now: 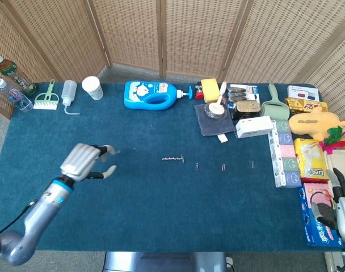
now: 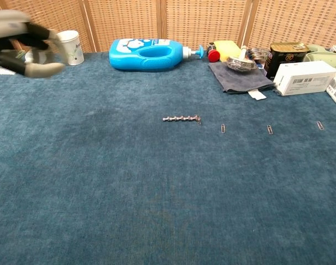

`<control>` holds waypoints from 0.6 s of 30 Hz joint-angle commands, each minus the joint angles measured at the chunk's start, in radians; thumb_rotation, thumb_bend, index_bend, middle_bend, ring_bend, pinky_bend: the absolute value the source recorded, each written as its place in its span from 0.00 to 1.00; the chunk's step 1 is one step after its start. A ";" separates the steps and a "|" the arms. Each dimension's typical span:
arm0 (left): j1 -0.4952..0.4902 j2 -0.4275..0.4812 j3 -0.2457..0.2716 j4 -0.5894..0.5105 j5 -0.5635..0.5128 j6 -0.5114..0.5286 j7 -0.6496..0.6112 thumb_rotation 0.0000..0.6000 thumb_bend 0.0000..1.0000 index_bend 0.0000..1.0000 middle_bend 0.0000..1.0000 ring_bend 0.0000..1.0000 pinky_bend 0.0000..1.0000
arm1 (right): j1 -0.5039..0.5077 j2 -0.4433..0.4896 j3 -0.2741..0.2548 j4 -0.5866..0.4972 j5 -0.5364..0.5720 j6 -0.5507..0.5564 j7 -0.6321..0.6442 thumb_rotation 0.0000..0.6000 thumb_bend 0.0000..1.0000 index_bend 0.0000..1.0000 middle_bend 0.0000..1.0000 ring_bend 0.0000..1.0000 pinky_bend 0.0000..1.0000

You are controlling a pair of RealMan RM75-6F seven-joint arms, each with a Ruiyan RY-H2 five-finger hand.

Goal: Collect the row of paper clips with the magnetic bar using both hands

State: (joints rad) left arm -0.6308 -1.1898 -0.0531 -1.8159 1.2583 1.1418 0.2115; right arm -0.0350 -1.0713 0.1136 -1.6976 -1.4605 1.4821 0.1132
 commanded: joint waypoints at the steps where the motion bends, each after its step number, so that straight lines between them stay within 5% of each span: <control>1: 0.086 0.050 0.054 -0.027 0.063 0.089 -0.061 0.51 0.32 0.36 0.53 0.53 0.92 | 0.023 0.008 0.004 -0.015 -0.012 -0.018 -0.013 1.00 0.39 0.01 0.05 0.00 0.10; 12: 0.272 0.117 0.124 -0.034 0.164 0.266 -0.185 0.58 0.32 0.38 0.53 0.53 0.92 | 0.125 -0.010 0.007 -0.065 -0.067 -0.106 -0.068 1.00 0.39 0.01 0.06 0.00 0.14; 18: 0.336 0.150 0.147 -0.040 0.212 0.311 -0.217 0.58 0.32 0.38 0.53 0.53 0.92 | 0.255 -0.055 0.039 -0.106 -0.074 -0.239 -0.143 1.00 0.39 0.01 0.06 0.00 0.14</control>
State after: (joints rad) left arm -0.3047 -1.0464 0.0889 -1.8540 1.4601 1.4439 0.0036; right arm 0.1759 -1.1045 0.1366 -1.7845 -1.5353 1.2876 0.0023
